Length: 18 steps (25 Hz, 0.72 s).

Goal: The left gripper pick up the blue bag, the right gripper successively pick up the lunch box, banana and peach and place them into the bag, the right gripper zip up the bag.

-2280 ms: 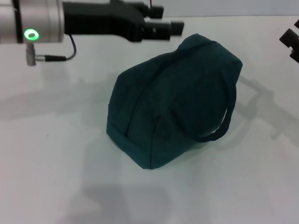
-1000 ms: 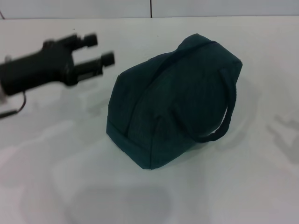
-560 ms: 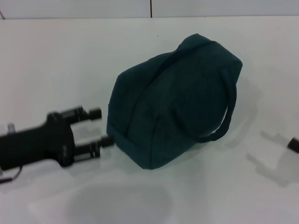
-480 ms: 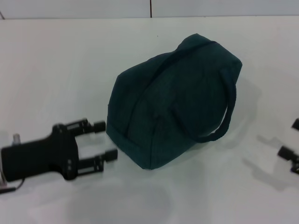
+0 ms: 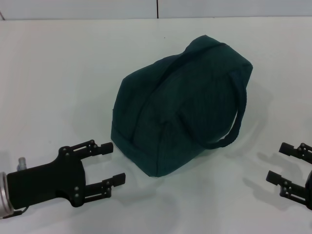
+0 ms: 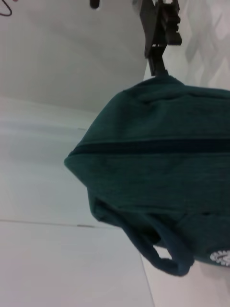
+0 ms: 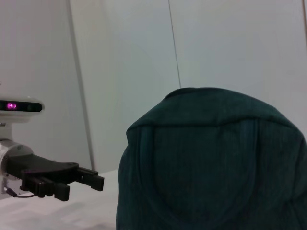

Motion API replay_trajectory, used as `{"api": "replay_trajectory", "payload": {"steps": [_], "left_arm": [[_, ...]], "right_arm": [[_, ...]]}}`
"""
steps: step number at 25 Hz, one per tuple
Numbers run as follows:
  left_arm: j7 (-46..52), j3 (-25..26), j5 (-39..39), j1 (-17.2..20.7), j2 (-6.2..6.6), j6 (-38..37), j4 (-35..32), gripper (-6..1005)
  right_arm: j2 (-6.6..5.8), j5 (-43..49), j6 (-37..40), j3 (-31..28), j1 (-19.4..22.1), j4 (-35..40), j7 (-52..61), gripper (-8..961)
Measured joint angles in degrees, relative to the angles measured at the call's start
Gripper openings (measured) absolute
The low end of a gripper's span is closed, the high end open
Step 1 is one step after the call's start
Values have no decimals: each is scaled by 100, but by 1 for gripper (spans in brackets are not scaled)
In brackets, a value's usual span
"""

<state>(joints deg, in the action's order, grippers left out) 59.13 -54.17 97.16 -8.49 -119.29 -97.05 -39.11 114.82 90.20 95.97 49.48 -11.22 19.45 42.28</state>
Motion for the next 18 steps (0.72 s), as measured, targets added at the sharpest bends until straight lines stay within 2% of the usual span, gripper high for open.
{"api": "replay_trajectory", "payload": {"steps": [18], "left_arm": [[-15,82,5,22,-6,-41,17,740]], "right_arm": [[5,16,-21,18,-3,-12,-11,719]]}}
